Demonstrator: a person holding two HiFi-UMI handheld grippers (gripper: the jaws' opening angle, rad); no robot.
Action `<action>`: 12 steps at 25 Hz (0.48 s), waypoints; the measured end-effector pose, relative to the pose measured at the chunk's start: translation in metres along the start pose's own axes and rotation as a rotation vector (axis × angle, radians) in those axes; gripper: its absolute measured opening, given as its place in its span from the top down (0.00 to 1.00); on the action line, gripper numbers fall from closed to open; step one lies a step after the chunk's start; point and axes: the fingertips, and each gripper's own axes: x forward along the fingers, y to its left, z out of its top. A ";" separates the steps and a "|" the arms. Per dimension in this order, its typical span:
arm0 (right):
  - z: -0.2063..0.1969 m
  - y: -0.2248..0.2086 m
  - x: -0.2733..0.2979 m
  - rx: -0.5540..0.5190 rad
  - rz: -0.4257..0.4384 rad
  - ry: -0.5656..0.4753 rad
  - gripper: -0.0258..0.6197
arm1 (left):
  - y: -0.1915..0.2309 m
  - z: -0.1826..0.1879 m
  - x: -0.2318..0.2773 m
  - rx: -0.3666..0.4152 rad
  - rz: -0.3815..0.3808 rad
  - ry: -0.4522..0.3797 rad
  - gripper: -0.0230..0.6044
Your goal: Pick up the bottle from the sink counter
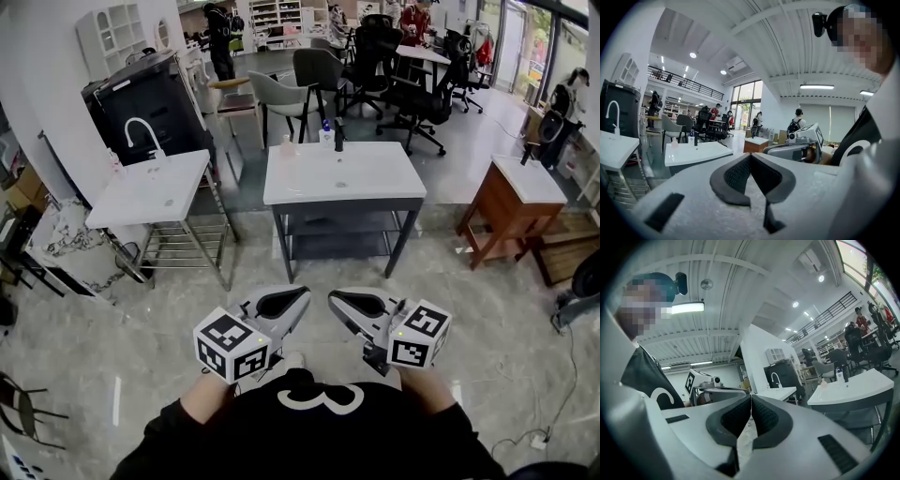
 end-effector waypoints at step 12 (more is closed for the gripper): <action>0.004 -0.058 0.034 0.014 -0.041 0.011 0.94 | 0.056 0.000 0.036 -0.019 -0.046 0.008 0.94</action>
